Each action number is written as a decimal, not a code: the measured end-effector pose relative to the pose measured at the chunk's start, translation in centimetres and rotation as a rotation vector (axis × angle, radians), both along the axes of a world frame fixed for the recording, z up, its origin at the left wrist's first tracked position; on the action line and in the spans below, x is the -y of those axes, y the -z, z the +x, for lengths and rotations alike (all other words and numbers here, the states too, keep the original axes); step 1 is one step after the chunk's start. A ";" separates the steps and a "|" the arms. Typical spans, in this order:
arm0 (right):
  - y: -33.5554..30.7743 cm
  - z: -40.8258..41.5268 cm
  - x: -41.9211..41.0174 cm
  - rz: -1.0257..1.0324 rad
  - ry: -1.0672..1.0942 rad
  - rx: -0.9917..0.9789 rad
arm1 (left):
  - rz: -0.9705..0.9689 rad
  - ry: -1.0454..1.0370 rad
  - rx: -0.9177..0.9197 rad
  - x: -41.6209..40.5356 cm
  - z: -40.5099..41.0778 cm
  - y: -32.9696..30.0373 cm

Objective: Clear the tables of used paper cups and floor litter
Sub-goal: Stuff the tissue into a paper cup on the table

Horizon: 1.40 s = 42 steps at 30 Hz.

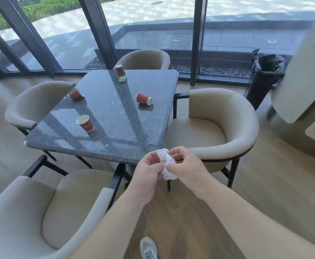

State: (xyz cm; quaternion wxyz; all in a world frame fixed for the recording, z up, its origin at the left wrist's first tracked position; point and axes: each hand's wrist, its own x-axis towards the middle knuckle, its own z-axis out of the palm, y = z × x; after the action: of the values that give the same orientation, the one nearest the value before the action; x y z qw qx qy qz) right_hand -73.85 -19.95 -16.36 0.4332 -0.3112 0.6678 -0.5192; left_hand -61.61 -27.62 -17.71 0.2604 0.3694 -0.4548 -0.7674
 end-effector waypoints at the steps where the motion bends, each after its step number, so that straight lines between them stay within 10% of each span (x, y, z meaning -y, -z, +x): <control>1: -0.1 0.1 0.9 0.007 0.002 -0.006 | -0.011 0.009 0.022 0.8 0.2 0.0; 17: -1.4 4.2 22.1 0.067 0.033 -0.110 | 0.274 -0.198 -0.015 22.5 6.2 1.1; 42: 1.6 6.4 36.2 0.185 -0.140 -0.037 | 0.170 -0.463 0.201 35.4 12.4 3.1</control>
State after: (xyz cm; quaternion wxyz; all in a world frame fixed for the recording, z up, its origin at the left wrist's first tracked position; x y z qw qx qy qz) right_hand -67.40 -56.11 -17.97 0.4829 -0.3252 0.6973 -0.4180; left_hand -49.23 -62.98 -20.82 0.3504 0.5587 -0.3156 -0.6823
